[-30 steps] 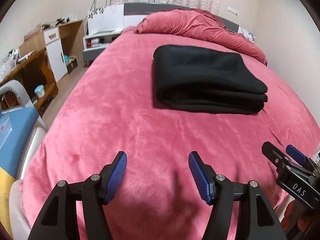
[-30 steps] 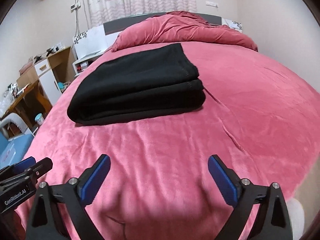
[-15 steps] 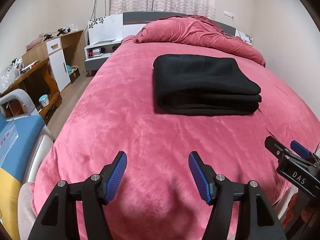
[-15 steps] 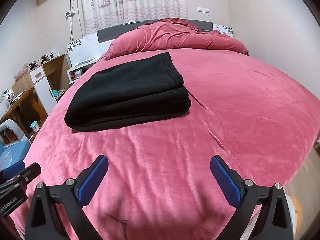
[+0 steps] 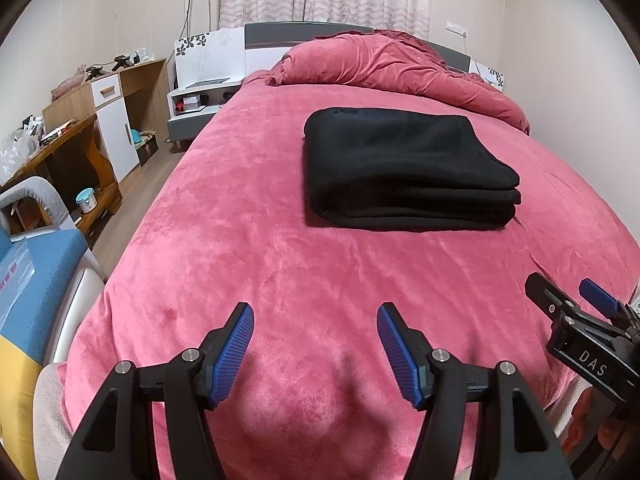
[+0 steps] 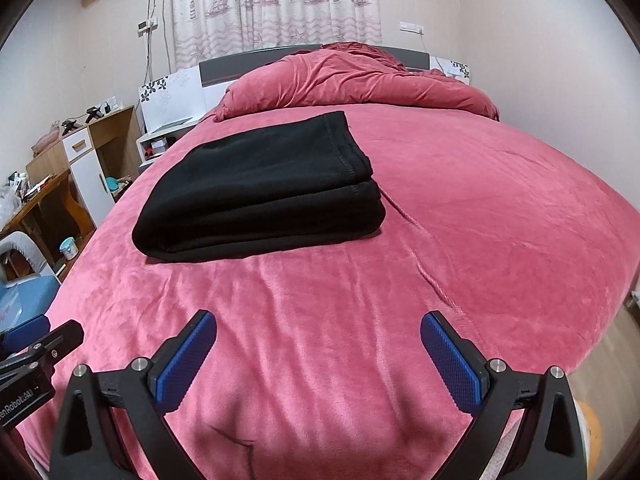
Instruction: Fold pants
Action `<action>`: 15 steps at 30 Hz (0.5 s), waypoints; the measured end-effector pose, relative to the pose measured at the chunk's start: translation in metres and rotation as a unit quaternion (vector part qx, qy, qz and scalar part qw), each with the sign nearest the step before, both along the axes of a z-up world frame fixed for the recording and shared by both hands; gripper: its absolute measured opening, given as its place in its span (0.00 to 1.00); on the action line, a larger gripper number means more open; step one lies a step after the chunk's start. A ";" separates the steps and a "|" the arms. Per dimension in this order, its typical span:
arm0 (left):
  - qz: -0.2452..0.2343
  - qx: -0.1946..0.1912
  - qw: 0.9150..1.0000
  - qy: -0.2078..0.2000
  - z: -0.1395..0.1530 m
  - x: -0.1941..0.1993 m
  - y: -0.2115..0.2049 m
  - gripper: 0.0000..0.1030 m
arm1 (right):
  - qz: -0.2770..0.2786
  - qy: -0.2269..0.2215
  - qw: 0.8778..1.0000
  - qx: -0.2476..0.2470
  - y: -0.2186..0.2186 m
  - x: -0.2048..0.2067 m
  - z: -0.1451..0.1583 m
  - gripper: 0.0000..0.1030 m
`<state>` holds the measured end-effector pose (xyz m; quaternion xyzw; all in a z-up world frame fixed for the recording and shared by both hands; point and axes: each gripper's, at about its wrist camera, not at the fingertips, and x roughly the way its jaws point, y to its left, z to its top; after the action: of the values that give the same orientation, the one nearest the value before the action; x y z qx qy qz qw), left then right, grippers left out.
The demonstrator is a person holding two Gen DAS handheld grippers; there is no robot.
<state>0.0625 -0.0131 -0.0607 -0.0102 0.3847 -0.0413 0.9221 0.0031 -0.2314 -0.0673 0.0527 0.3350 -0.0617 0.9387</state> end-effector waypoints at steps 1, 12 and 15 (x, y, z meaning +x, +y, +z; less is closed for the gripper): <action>0.000 0.000 1.000 0.001 0.000 0.000 0.000 0.64 | 0.001 0.000 1.000 0.000 0.000 0.000 0.000 1.00; 0.000 -0.003 1.000 0.004 -0.001 0.000 -0.001 0.64 | 0.003 0.000 1.000 0.000 0.002 -0.002 0.000 1.00; -0.001 -0.004 1.000 0.006 -0.002 0.000 -0.002 0.64 | 0.003 0.002 1.000 0.001 0.002 -0.002 0.000 1.00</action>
<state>0.0627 -0.0151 -0.0631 -0.0135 0.3904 -0.0435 0.9195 0.0012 -0.2298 -0.0674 0.0522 0.3371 -0.0588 0.9382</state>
